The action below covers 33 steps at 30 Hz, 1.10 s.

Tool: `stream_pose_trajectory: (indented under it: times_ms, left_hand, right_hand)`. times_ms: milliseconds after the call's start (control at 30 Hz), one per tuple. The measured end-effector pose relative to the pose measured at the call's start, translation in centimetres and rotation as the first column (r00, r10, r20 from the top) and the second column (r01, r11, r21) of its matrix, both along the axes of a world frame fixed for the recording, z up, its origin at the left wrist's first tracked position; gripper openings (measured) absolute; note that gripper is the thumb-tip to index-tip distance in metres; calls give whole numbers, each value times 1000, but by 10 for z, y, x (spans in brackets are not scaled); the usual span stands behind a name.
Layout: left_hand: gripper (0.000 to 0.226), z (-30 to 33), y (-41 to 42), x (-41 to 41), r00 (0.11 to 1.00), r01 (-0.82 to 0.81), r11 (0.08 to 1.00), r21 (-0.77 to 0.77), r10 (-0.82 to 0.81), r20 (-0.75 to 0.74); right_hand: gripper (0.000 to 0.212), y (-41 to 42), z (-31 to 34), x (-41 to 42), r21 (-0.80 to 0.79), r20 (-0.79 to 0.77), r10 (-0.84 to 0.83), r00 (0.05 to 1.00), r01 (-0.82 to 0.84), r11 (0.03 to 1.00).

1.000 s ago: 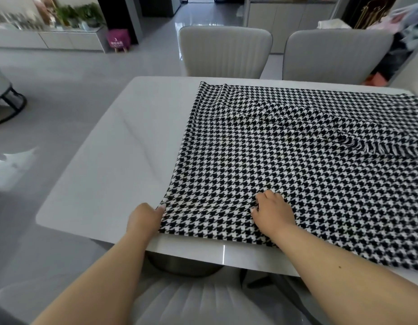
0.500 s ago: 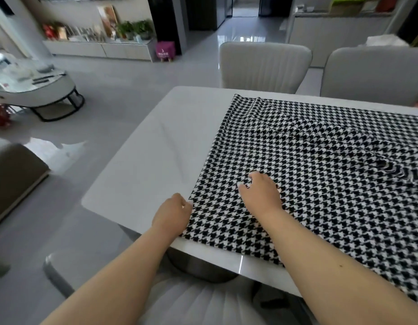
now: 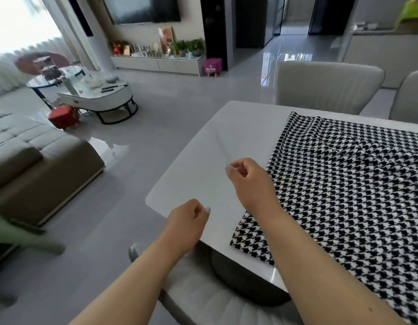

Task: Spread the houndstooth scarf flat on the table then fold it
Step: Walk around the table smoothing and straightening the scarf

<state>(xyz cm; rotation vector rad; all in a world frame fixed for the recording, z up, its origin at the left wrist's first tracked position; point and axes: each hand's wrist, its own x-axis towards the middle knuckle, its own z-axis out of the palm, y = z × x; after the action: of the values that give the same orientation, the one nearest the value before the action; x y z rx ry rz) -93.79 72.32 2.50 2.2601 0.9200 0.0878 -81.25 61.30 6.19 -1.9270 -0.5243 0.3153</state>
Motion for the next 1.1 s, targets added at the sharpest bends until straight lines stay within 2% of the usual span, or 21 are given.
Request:
stream_pose_trajectory:
  times_ms: [233, 433, 533, 833, 1100]
  left_hand:
    - [31, 17, 108, -61, 997, 61, 998, 26, -62, 35]
    - [28, 30, 205, -106, 995, 87, 996, 11, -87, 55]
    - [28, 32, 243, -112, 994, 101, 995, -5, -100, 54]
    - [29, 35, 340, -48, 980, 181, 983, 5, -181, 88]
    - [30, 39, 425, 78, 946, 322, 946, 29, -323, 33]
  right_hand:
    - [22, 118, 23, -62, 73, 25, -31, 999, 29, 997]
    - [18, 207, 34, -111, 165, -47, -101, 994, 108, 980]
    - [17, 236, 36, -117, 162, -56, -132, 990, 139, 977]
    - [19, 324, 32, -67, 183, -53, -257, 965, 262, 948]
    - [20, 394, 29, 39, 228, -120, -389, 914, 406, 885]
